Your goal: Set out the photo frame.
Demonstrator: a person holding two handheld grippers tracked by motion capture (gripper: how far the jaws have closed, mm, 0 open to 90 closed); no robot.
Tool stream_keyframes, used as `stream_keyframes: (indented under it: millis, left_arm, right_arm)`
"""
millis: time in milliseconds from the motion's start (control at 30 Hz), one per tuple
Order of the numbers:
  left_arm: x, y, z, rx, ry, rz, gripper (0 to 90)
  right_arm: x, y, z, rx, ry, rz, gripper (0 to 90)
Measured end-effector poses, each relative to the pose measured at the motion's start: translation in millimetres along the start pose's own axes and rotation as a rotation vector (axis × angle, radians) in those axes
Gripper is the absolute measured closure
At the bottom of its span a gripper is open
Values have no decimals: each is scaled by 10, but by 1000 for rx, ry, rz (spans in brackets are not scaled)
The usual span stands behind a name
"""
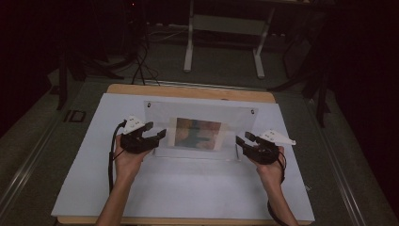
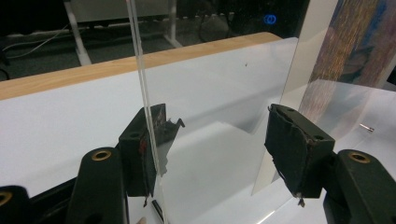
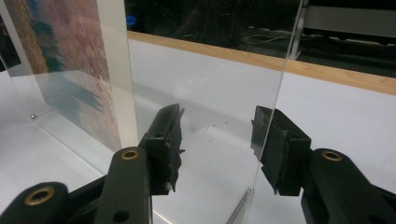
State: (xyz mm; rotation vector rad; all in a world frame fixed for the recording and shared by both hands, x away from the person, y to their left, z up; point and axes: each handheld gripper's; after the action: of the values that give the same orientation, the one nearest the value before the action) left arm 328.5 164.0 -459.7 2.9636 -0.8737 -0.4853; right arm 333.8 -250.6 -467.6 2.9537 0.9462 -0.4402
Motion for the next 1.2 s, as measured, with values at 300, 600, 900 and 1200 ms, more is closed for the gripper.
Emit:
stream_keyframes:
  millis: [300,600,900,1200]
  left_arm:
    - [0,0,19,-3,12,-3,383]
    - [-17,30,-5,-11,-8,-14,383]
    - [11,-24,37,-30,15,6,381]
    - [28,-86,94,-89,42,48,379]
  right_arm:
    - [3,19,17,6,10,-12,524]
    - [11,41,21,6,14,-24,524]
    - [29,68,35,14,28,-33,525]
    - [25,50,26,11,21,-24,531]
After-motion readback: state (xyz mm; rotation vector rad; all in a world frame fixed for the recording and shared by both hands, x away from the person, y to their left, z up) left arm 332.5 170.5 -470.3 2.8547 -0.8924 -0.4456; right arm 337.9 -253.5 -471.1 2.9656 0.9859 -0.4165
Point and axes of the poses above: each handheld gripper's, and its own axes: x roughly forward along the jaws, z roughly out of its underside, y roughly to its right, and after that the axes turned 7 degrees about y, right-handed
